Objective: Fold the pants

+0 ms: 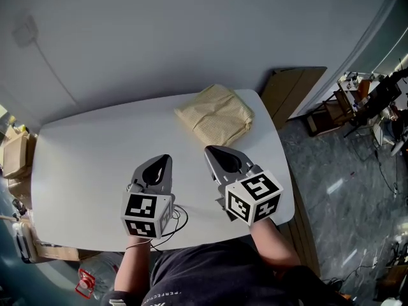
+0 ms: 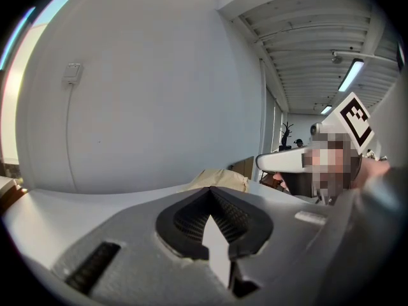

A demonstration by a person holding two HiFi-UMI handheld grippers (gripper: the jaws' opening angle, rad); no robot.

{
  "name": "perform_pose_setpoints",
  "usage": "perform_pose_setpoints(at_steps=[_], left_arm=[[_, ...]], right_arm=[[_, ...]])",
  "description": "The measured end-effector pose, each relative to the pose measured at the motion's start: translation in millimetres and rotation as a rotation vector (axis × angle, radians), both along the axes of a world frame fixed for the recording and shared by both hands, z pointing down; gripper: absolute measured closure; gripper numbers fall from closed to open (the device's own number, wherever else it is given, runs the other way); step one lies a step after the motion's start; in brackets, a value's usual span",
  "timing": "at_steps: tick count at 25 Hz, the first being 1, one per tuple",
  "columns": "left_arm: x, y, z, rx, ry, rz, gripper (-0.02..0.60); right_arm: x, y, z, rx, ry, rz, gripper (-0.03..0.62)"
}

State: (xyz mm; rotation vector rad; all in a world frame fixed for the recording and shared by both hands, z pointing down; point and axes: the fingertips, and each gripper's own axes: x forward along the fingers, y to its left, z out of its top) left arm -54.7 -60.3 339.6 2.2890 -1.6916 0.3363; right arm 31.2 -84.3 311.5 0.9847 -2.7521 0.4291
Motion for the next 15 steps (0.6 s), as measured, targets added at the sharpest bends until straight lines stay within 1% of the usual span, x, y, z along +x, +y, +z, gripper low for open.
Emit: perform_pose_setpoints(at_steps=[3,7,15], left_arm=[[-0.4,0.5,1.5,-0.005,-0.005,-0.002,0.581],[-1.2,-0.4,5.2,-0.014,-0.017,-0.003,0.581],[1.3,-2.0,6.0,-0.014,-0.016,-0.009,0.581]], right_arm=[[1.3,-1.4,-1.5,-0.012,-0.02,0.004,0.594],[1.8,-1.8,-0.3,-0.01,-0.015,0.008,0.594],[5.9,-3.7,3.3,-0.01,0.003,0.008,0.594]])
